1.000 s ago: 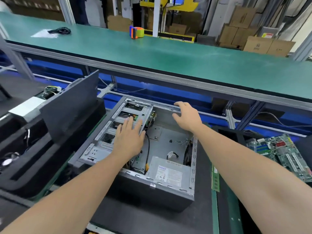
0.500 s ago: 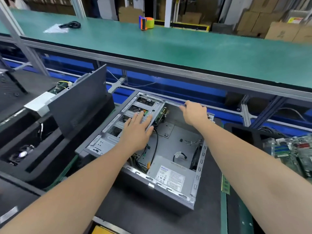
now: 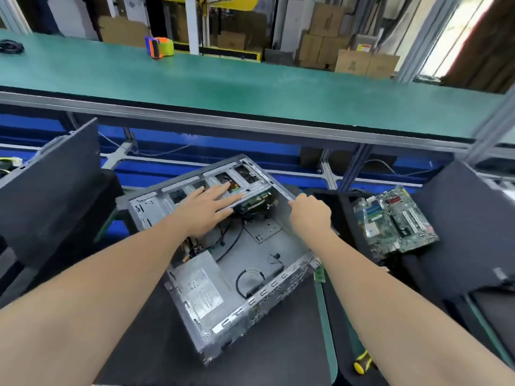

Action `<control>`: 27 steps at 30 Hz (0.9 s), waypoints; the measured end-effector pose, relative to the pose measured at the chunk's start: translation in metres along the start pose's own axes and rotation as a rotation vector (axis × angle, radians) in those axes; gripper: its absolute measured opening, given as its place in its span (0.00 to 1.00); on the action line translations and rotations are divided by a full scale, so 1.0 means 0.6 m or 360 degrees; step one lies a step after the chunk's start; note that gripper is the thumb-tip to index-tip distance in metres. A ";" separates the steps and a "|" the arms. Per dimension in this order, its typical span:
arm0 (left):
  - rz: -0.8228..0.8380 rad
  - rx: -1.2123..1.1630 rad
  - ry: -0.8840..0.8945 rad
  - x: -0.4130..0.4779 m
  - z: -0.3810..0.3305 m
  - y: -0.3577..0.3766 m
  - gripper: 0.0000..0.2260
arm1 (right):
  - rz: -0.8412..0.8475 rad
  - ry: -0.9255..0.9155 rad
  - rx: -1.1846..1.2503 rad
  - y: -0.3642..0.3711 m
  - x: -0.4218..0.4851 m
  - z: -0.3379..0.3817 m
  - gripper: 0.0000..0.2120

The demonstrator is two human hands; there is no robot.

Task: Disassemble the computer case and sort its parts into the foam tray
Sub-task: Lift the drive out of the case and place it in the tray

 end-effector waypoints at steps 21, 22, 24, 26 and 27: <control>-0.0355 -0.0864 -0.0814 -0.107 -0.036 -0.068 0.19 | 0.0443 0.0256 0.0603 0.005 -0.112 0.014 0.24; -0.0562 -0.0717 -0.0913 -0.124 -0.015 -0.084 0.20 | 0.0393 0.0253 0.0700 -0.003 -0.097 0.013 0.25; -0.0749 -0.0409 -0.1070 -0.147 0.024 -0.093 0.23 | 0.0262 0.0215 0.0830 -0.015 -0.069 0.015 0.25; -0.0491 -0.0340 -0.1374 -0.163 0.062 -0.069 0.30 | 0.0170 0.0155 0.0917 -0.017 -0.048 0.020 0.28; -0.0305 -0.0392 -0.1512 -0.171 0.073 -0.050 0.34 | 0.0158 0.0121 0.0929 -0.013 -0.041 0.023 0.29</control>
Point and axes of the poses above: each hand's wrist, its own x-axis towards the middle knuckle, its own y-axis out of the palm, z = x × y, the point moved 6 cm from there along x, towards the middle knuckle, and after that the axes turned 12 degrees about -y, right-handed, at the moved point
